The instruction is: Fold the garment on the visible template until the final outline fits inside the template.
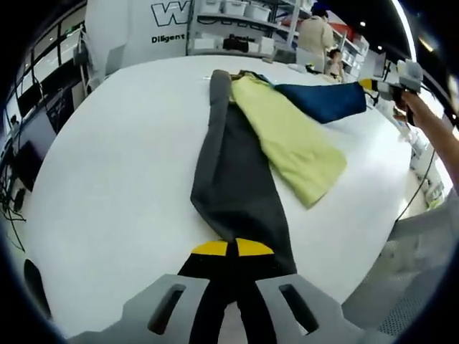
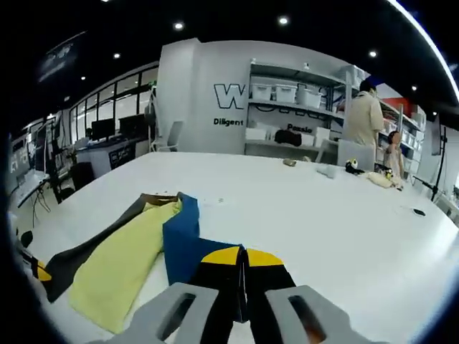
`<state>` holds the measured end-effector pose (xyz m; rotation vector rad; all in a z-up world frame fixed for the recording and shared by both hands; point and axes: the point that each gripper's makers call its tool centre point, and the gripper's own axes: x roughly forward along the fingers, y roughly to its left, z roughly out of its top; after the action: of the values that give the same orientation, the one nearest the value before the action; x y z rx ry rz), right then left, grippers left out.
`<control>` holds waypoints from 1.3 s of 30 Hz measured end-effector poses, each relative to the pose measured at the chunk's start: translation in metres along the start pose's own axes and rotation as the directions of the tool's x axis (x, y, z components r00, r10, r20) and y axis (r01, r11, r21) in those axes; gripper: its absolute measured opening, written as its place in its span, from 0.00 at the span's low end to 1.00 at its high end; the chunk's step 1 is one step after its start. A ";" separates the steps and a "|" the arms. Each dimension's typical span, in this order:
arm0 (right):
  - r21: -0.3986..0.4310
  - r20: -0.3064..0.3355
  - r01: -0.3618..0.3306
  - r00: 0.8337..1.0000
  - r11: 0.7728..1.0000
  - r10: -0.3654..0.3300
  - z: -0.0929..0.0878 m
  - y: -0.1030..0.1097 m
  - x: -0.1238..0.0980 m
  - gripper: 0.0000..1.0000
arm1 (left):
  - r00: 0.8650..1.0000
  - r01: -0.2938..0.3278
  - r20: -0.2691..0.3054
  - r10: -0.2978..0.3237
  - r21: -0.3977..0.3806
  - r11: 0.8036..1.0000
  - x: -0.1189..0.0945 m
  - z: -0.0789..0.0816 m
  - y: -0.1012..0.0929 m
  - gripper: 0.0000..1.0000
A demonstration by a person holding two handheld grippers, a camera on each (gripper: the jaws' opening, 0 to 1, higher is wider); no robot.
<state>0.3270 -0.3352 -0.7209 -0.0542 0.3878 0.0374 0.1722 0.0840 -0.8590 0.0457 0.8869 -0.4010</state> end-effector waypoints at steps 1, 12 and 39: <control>0.011 0.006 0.010 1.000 1.000 -0.010 0.001 -0.004 0.002 0.00 | 1.000 0.003 0.001 -0.003 -0.001 1.000 0.000 0.000 0.000 0.00; 0.042 0.034 0.110 0.993 0.993 -0.112 0.017 -0.065 0.019 0.00 | 1.000 0.004 -0.003 -0.004 0.029 1.000 0.000 -0.001 -0.003 0.00; 0.115 -0.181 0.442 0.890 0.890 -0.418 -0.069 -0.195 0.040 0.00 | 0.999 -0.037 -0.011 0.038 0.053 0.998 0.001 -0.003 0.010 0.00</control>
<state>0.3470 -0.5327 -0.7909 0.0103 0.5233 -0.4415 0.1741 0.0929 -0.8632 0.1132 0.8858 -0.3895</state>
